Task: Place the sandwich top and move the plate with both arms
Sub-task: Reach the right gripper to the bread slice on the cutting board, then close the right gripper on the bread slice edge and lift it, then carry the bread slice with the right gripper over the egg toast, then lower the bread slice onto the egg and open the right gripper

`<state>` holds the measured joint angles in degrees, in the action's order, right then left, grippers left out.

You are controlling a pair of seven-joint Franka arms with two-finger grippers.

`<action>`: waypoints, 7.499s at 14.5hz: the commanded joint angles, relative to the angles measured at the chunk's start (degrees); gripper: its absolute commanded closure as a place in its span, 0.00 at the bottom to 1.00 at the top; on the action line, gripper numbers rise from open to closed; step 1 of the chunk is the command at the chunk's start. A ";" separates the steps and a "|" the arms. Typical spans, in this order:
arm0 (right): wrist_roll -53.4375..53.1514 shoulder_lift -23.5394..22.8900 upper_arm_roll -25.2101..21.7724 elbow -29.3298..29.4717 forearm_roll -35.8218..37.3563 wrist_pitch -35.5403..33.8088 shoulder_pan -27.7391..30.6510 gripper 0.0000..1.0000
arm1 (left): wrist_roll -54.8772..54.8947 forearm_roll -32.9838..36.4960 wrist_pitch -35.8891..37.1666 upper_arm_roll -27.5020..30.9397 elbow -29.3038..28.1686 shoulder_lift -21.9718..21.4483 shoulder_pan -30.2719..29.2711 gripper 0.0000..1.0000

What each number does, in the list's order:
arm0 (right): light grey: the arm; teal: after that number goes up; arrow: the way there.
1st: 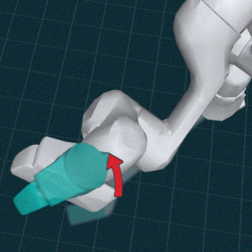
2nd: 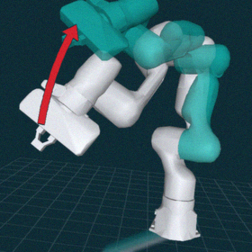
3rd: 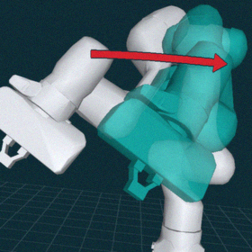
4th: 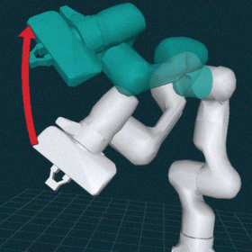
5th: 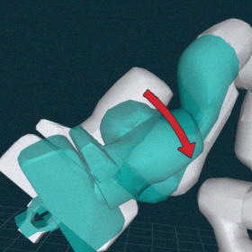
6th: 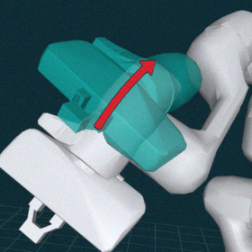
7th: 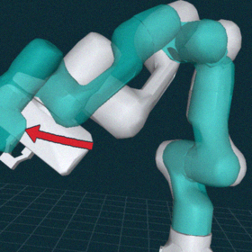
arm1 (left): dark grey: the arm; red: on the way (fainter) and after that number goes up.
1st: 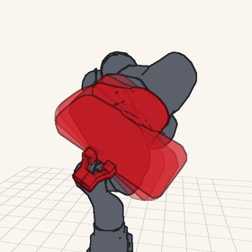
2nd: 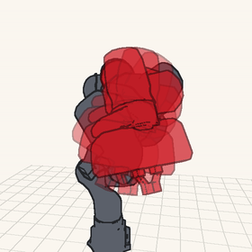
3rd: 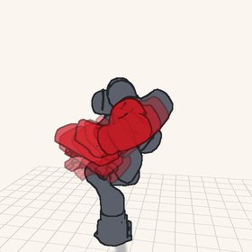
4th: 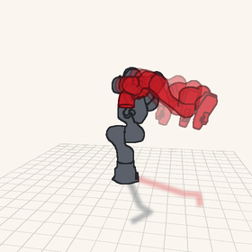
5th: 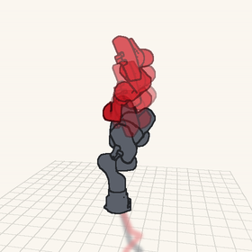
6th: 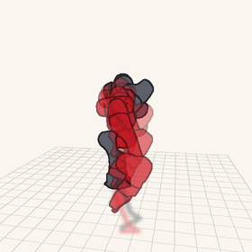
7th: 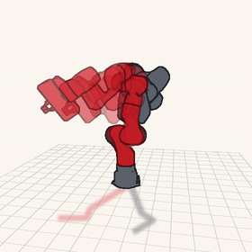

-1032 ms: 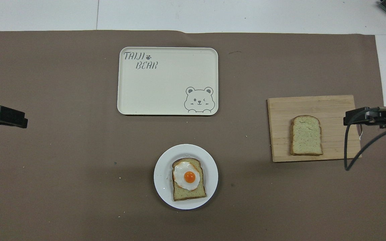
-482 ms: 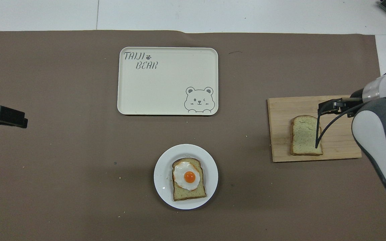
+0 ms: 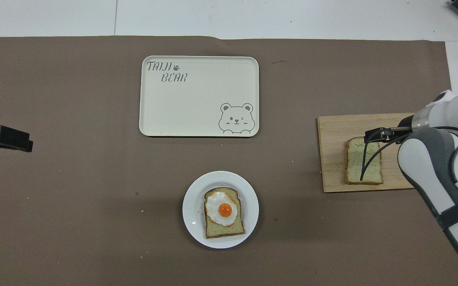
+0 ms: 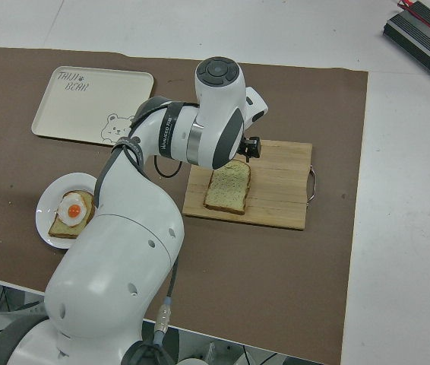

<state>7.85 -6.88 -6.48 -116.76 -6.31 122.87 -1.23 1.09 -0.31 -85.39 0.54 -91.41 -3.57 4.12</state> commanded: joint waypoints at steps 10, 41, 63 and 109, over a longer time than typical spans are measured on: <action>9.55 -3.84 0.41 -5.94 -5.47 9.76 3.78 0.00 | 0.23 0.57 0.84 0.08 0.18 -0.39 -0.08 0.00; 12.10 -5.33 0.41 -5.16 -8.99 8.89 4.13 1.00 | 0.23 0.57 0.84 0.08 0.09 -0.39 -0.08 0.00; 9.46 0.82 1.11 4.52 -15.49 -19.68 3.61 1.00 | 0.23 0.57 0.84 0.08 0.18 -0.39 -0.08 0.00; -11.20 -2.61 1.38 -2.95 -31.66 -1.51 -35.07 1.00 | 0.23 0.57 0.84 0.08 0.18 -0.39 -0.08 0.00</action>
<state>-5.26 -8.03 -5.07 -119.30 -35.96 118.13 -34.78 1.09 -0.31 -85.39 0.54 -91.41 -3.57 4.12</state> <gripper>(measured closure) 0.894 0.000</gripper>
